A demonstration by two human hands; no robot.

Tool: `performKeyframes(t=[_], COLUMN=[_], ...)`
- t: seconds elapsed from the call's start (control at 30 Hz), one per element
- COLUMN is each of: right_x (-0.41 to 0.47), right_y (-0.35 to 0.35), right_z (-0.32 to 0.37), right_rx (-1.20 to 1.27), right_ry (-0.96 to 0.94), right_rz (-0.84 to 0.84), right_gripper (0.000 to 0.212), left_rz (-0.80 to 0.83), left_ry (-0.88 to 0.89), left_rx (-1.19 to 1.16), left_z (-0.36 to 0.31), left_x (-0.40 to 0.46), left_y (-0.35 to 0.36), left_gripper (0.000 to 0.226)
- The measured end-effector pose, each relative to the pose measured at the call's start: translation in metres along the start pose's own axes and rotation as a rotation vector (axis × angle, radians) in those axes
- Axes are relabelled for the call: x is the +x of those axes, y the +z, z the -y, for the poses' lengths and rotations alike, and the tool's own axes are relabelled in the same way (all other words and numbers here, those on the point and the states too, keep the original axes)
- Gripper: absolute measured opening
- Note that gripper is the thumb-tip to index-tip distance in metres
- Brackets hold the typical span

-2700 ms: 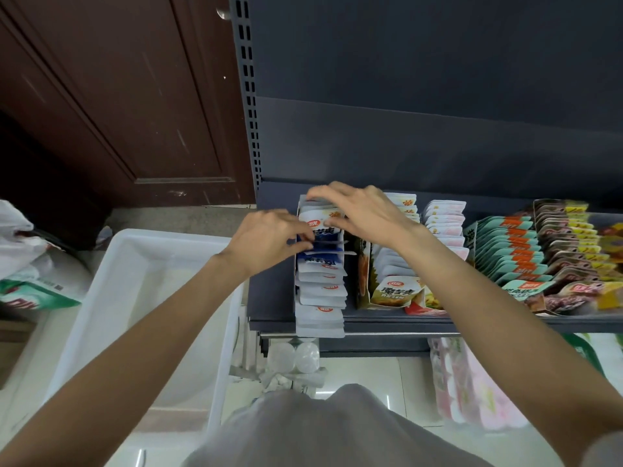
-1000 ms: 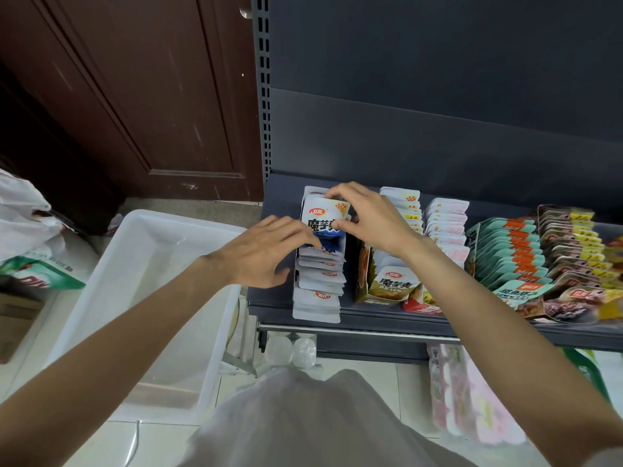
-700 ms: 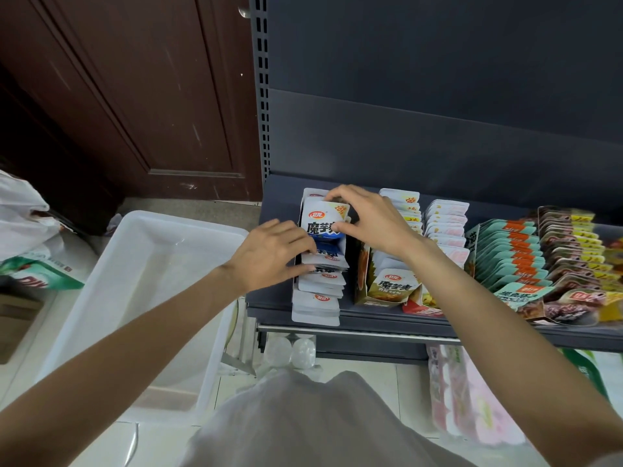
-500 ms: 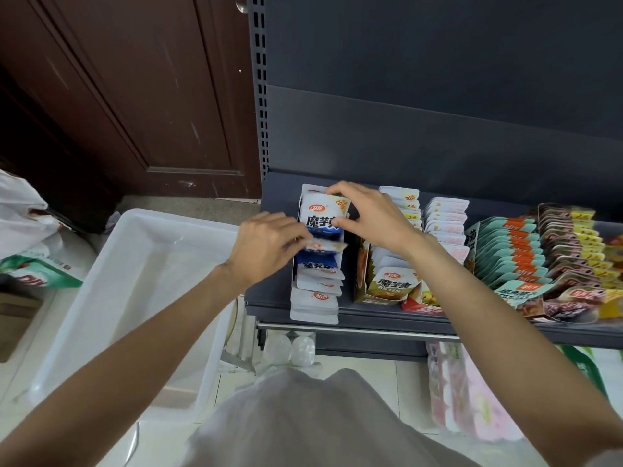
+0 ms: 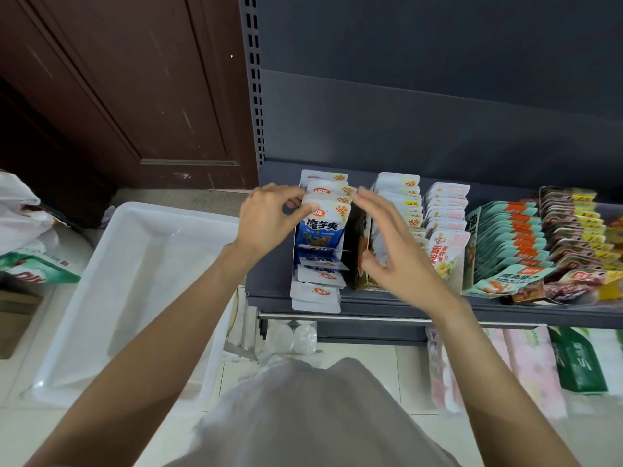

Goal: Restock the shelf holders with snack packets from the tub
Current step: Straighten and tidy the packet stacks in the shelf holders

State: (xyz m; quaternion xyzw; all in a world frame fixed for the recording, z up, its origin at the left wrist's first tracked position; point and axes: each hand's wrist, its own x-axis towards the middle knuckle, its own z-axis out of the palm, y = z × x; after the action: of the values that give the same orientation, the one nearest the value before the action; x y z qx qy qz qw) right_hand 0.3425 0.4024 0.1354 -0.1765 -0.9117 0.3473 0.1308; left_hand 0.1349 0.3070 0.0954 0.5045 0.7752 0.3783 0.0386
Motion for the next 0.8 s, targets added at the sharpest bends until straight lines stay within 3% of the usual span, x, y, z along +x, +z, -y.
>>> performKeyframes(t=[0.07,0.17,0.27,0.33,0.43,0.53,0.67,0.8], right_x=[-0.027,-0.045,-0.04,-0.033,-0.023,-0.017,-0.009,0.008], right_y=[0.009,0.031,0.047,0.05,0.051,0.052,0.057,0.062], right_z=[0.004,0.005,0.007,0.005,0.001,-0.004,-0.008,-0.001], right_rx=[-0.003,-0.316,-0.539,-0.561,-0.499,-0.334,-0.085,-0.026], right_ry=[0.012,-0.088,-0.168,-0.167,-0.169,-0.138,-0.029,0.076], right_rz=[0.068,0.182,0.177,0.151,0.112,0.067,-0.101,-0.227], right_gripper=[0.085,0.109,0.108,0.093,0.05,0.018,0.004,0.01], left_rz=[-0.003,-0.012,-0.006,0.004,0.016,0.004,0.019,0.118], left_ry=[0.01,0.014,-0.003,-0.012,-0.026,-0.029,-0.027,-0.113], left_rx=[-0.012,-0.031,-0.029,-0.03,-0.045,-0.034,-0.12,-0.405], left_z=[0.0,0.001,0.004,0.005,0.005,0.007,0.009,0.013], left_x=[-0.001,-0.001,-0.002,-0.002,-0.002,-0.002,-0.004,-0.004], left_y=[0.0,0.001,0.001,0.002,0.001,0.001,0.003,0.005], left_gripper=[0.026,0.028,0.027,0.027,0.028,0.027,0.023,0.008])
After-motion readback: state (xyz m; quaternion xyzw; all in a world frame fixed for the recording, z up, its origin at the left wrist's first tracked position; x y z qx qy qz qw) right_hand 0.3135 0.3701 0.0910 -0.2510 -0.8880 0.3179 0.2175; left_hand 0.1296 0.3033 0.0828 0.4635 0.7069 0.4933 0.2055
